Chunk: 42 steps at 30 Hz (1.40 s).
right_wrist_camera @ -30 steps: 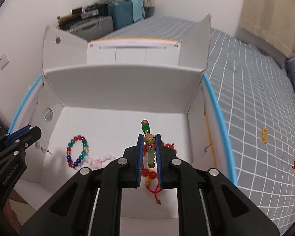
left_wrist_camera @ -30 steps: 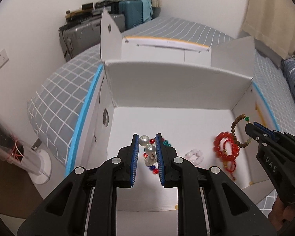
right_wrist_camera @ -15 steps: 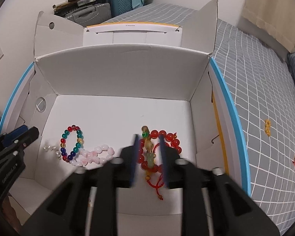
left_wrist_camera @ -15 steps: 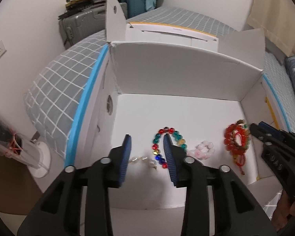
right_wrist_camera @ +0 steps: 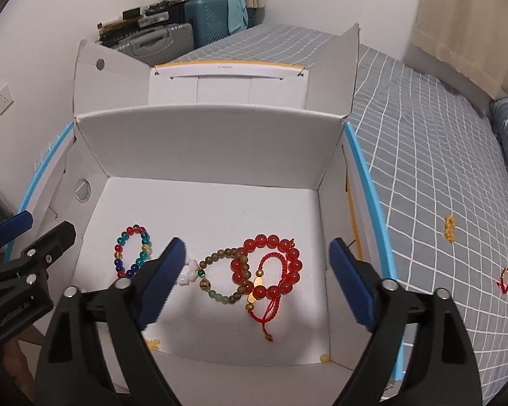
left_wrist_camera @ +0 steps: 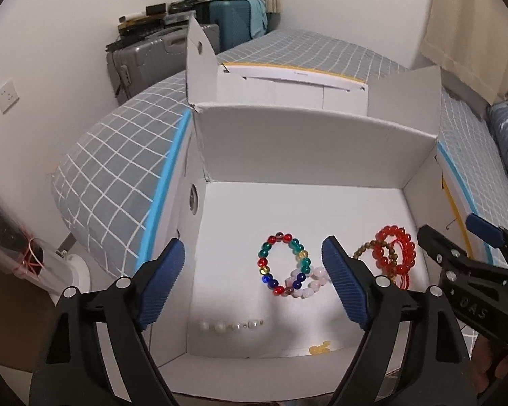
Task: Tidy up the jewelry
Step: 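Open both tools to drop the bracelets and move back over the bed, then grasp the amber bead bracelet with the left tool while the right tool grasps the red cord bracelet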
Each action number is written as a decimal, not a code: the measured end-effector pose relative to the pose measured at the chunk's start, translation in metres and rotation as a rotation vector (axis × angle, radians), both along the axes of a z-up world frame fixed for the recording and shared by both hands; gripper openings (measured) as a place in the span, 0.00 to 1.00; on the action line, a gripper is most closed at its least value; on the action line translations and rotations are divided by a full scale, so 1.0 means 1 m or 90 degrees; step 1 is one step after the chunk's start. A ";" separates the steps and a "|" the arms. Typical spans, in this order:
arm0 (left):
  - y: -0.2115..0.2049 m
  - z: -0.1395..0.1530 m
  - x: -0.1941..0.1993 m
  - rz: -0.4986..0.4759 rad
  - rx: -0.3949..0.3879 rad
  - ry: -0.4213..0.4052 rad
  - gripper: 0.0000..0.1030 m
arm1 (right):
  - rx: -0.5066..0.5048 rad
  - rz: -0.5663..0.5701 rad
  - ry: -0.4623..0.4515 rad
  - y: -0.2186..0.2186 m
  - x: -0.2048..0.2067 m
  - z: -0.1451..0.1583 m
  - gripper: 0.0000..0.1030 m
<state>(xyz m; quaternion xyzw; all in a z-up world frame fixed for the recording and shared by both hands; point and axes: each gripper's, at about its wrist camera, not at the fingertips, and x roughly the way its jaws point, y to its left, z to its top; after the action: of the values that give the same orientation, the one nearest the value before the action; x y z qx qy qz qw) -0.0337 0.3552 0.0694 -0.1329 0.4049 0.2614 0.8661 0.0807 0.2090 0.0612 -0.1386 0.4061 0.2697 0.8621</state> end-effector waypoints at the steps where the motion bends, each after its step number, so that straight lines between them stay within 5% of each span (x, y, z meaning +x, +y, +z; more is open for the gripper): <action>1: 0.000 0.002 -0.001 0.003 0.002 -0.006 0.86 | 0.002 0.000 -0.005 -0.002 -0.001 0.003 0.87; 12: -0.019 0.020 0.004 -0.001 0.012 -0.036 0.94 | 0.024 -0.022 -0.032 -0.034 -0.003 0.024 0.93; 24: -0.106 0.045 0.048 -0.096 0.017 -0.060 0.94 | 0.023 -0.127 -0.061 -0.146 0.011 0.052 0.93; 34: -0.224 0.059 0.132 -0.230 0.011 -0.076 0.94 | 0.023 -0.270 -0.059 -0.293 0.054 0.058 0.93; 42: -0.304 0.011 0.222 -0.312 0.012 -0.027 0.94 | 0.032 -0.360 -0.013 -0.389 0.118 0.022 0.93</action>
<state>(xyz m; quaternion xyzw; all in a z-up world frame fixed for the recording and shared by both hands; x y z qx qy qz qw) 0.1879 0.0511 0.0800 -0.0276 0.4041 0.0442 0.9132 0.1991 -0.1804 0.0829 -0.0013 0.4128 0.0275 0.9104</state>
